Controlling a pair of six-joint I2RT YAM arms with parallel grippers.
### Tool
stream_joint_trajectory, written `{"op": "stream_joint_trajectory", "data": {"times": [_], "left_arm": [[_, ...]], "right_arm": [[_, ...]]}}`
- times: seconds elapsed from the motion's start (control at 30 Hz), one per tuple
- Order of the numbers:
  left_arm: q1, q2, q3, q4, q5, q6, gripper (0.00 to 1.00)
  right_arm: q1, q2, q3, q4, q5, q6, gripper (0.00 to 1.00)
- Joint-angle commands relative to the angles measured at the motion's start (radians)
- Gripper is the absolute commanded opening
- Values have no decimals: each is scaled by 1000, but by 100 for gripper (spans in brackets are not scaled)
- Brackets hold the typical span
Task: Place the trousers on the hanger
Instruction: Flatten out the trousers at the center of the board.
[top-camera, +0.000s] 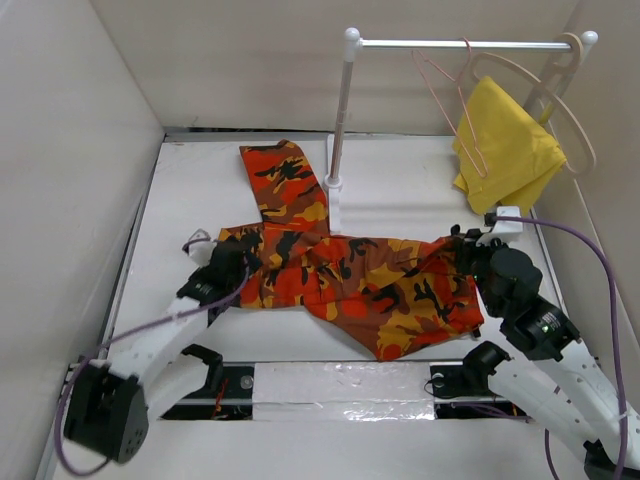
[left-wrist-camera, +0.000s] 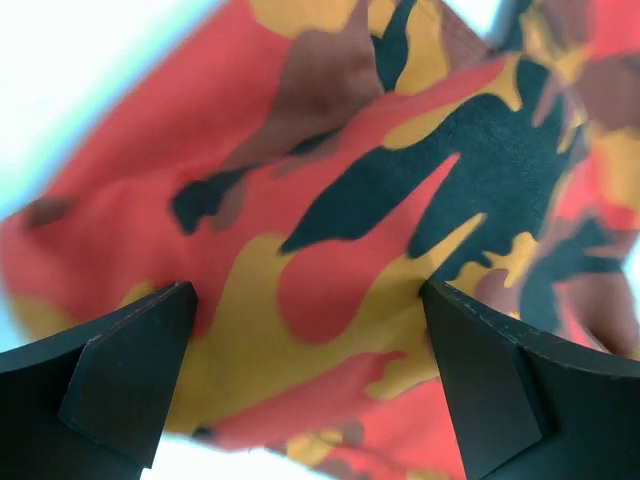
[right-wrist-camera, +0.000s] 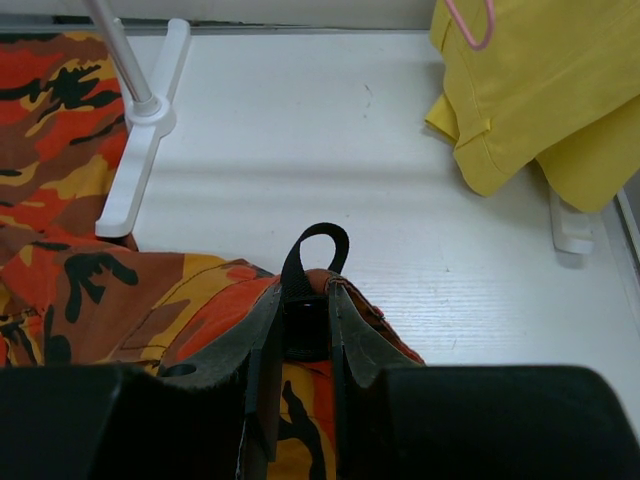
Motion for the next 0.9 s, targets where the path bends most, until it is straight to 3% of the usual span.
{"op": "stream_joint_trajectory", "data": {"times": [0.0, 0.03, 0.17, 0.27, 0.37, 0.4, 0.47, 0.73, 0.87], "left_arm": [[-35, 197, 153, 264, 4, 126, 97], [-45, 281, 204, 272, -9, 140, 97], [-45, 371, 407, 293, -102, 243, 97], [30, 464, 525, 298, -125, 310, 98], [47, 648, 675, 295, -32, 377, 98], [47, 704, 786, 261, -44, 382, 98], [58, 937, 940, 166, -53, 424, 98], [168, 1317, 1330, 55, 101, 491, 94], [214, 1398, 1399, 46, 161, 491, 91]], "right_arm": [[-6, -6, 32, 52, 0, -11, 0], [-6, -10, 32, 45, -9, -11, 0], [-15, -15, 17, 51, -62, -19, 0], [-15, -1, -10, 75, -98, -14, 0], [-15, 31, -32, 115, -129, -13, 0], [-15, 54, -32, 120, -134, -13, 0], [-15, 68, -30, 143, -163, -13, 0], [-24, 101, -35, 186, -221, -67, 0], [-24, 111, -46, 193, -241, -65, 0]]}}
